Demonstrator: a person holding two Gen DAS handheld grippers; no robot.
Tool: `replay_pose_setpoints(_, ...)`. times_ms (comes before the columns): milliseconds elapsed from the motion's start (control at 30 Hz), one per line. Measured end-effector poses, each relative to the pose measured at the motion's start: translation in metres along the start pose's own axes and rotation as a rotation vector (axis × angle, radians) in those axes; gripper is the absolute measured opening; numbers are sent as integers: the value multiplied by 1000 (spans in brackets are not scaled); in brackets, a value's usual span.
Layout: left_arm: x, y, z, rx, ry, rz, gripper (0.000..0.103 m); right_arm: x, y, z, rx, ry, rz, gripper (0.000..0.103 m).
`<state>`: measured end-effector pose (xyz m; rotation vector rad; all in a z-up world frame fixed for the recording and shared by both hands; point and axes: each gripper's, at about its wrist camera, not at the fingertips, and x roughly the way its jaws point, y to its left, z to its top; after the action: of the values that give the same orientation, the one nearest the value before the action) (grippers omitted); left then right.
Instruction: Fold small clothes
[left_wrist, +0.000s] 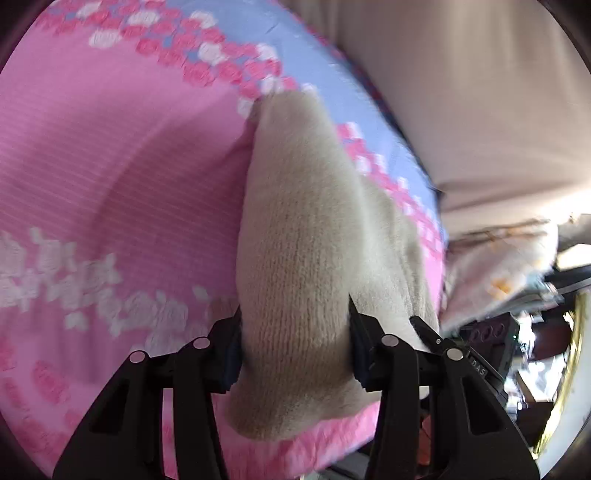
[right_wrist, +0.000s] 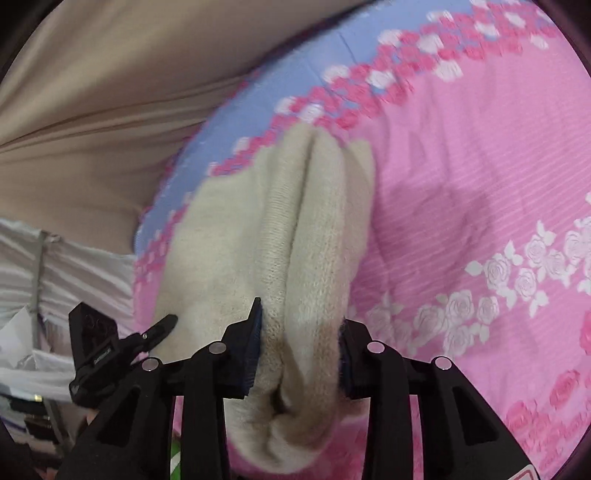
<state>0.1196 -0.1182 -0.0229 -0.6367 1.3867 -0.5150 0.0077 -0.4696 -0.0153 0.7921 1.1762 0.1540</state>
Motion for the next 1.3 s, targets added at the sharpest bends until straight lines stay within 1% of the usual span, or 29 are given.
replay_pose_setpoints(67, -4, 6, -9, 6, 32, 24, 48, 15, -9, -18, -20, 59, -50, 39)
replay_pose_setpoints(133, 17, 23, -19, 27, 82, 151, 52, 44, -30, -36, 10, 120, -165, 52)
replay_pose_setpoints(167, 26, 32, -27, 25, 103, 204, 54, 48, -46, -43, 88, 130, -134, 55)
replay_pose_setpoints(200, 22, 34, -30, 5, 82, 180, 54, 39, -53, -46, 168, 96, -85, 55)
replay_pose_setpoints(233, 10, 29, -33, -9, 44, 157, 54, 23, -52, -46, 196, 44, -86, 55)
replay_pose_setpoints(300, -18, 8, -32, 54, -51, 161, 53, -8, -32, -39, 106, -65, -149, 56)
replay_pose_setpoints(333, -32, -6, -31, 109, -111, 149, 54, -21, -15, -31, 23, -109, -177, 52)
replay_pose_setpoints(367, -41, -20, -27, 171, -162, 152, 58, -24, -5, -25, -18, -115, -184, 49)
replay_pose_setpoints(400, -43, -31, -23, 213, -187, 163, 60, -20, 7, -13, -57, -92, -172, 40)
replay_pose_setpoints(433, -39, -41, -17, 242, -189, 159, 61, -12, 10, -5, -66, -72, -163, 34)
replay_pose_setpoints(500, -17, -51, -6, 260, -154, 175, 61, 20, 13, 10, -74, -24, -183, 34)
replay_pose_setpoints(567, 4, -46, -2, 271, -126, 205, 61, 46, 5, 14, -55, 4, -228, 39)
replay_pose_setpoints(600, 22, -43, 1, 276, -115, 256, 61, 60, 4, 18, -55, 19, -228, 34)
replay_pose_setpoints(633, 25, -38, 6, 280, -107, 283, 55, 65, 11, 17, -67, 19, -229, 12)
replay_pose_setpoints(667, 34, -34, 8, 287, -107, 349, 45, 66, 22, 18, -84, 5, -230, 10)
replay_pose_setpoints(700, 31, -33, 8, 295, -115, 371, 43, 56, 36, 22, -118, -37, -222, 10)
replay_pose_setpoints(733, 28, -32, 9, 296, -124, 368, 43, 46, 51, 24, -158, -80, -220, 10)
replay_pose_setpoints(767, 26, -30, 11, 293, -125, 365, 42, 41, 61, 26, -196, -111, -232, 10)
replay_pose_setpoints(800, 28, -26, 13, 288, -116, 377, 42, 49, 61, 34, -219, -106, -276, 10)
replay_pose_setpoints(867, 35, -17, 16, 288, -103, 388, 45, 83, 38, 43, -187, 12, -342, 12)
replay_pose_setpoints(900, 38, -15, 17, 290, -101, 391, 47, 94, 25, 42, -165, 45, -347, 12)
replay_pose_setpoints(967, 37, -19, 15, 316, -98, 397, 47, 79, 27, 40, -132, 5, -325, 13)
replay_pose_setpoints(1000, 34, -22, 15, 325, -97, 396, 47, 64, 34, 37, -113, -33, -321, 18)
replay_pose_setpoints(1033, 26, -26, 14, 328, -102, 388, 45, 44, 45, 30, -114, -91, -311, 22)
replay_pose_setpoints(1100, 9, -35, 8, 339, -137, 362, 46, 24, 65, 18, -153, -131, -277, 22)
replay_pose_setpoints(1133, 2, -40, 4, 351, -154, 352, 46, 19, 73, 9, -180, -126, -268, 22)
replay_pose_setpoints(1200, -1, -47, -6, 378, -142, 345, 46, 34, 83, -14, -240, -43, -279, 21)
replay_pose_setpoints(1233, 3, -48, -10, 386, -118, 342, 46, 42, 79, -24, -257, -2, -297, 17)
replay_pose_setpoints(1300, 14, -46, -16, 387, -80, 363, 46, 72, 60, -43, -251, 74, -376, 16)
